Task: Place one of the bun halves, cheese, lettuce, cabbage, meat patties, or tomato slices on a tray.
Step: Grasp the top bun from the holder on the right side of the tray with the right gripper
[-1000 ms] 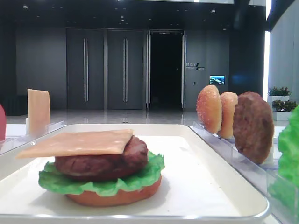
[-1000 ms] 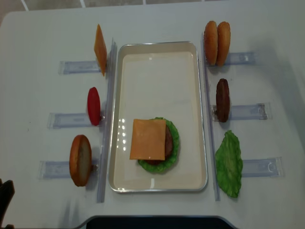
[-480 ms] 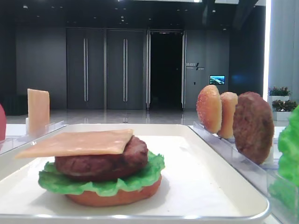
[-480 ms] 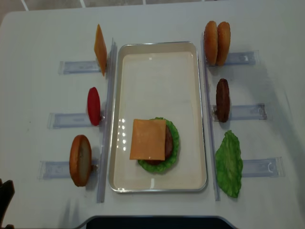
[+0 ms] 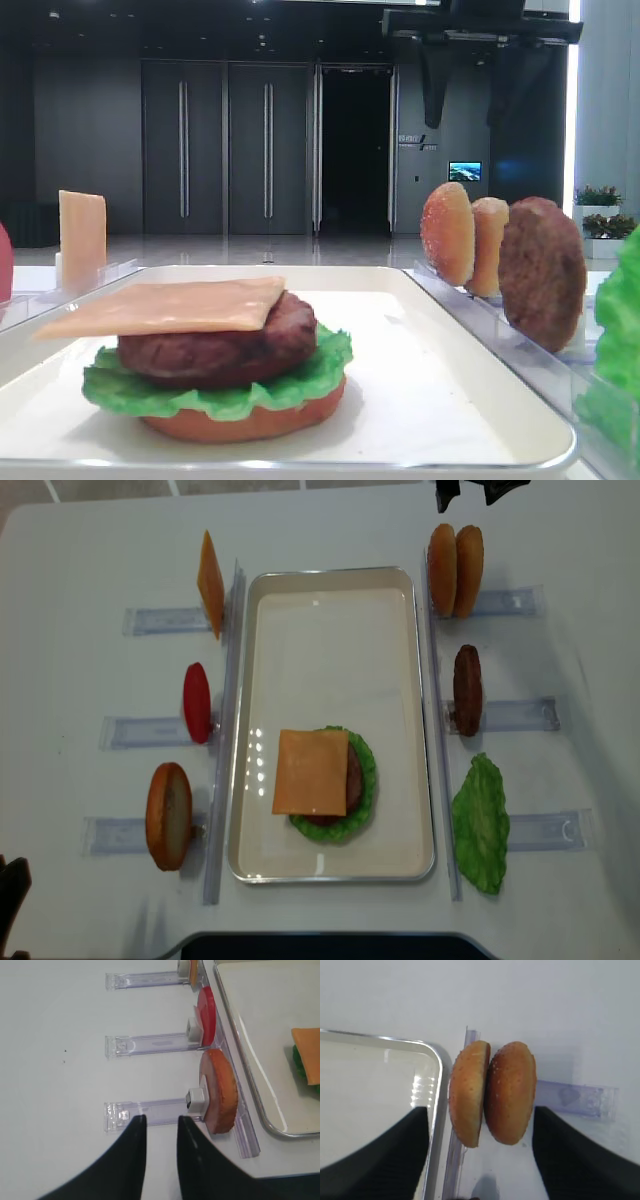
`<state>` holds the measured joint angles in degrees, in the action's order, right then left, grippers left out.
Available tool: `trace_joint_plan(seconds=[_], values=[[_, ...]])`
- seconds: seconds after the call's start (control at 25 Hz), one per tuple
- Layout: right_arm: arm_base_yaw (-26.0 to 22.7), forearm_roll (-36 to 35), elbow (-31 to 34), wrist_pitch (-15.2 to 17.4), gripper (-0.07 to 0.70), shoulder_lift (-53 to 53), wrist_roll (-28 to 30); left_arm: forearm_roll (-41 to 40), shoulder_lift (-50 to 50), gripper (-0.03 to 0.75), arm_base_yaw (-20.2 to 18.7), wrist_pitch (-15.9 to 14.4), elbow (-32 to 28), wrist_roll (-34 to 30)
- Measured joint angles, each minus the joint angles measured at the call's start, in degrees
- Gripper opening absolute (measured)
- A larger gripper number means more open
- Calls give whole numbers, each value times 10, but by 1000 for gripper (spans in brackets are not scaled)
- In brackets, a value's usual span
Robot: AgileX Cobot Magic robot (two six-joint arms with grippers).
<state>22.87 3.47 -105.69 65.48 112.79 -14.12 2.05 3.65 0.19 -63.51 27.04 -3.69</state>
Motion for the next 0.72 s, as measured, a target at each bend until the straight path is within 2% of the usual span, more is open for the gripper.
trace_joint_plan(seconds=[0.4,0.72], values=[[0,13,0,-9,458,40,-13,0,0,159,0,0,0,0],[0,-19,0,-20,458,59,-15,2,0,159,0,0,0,0]])
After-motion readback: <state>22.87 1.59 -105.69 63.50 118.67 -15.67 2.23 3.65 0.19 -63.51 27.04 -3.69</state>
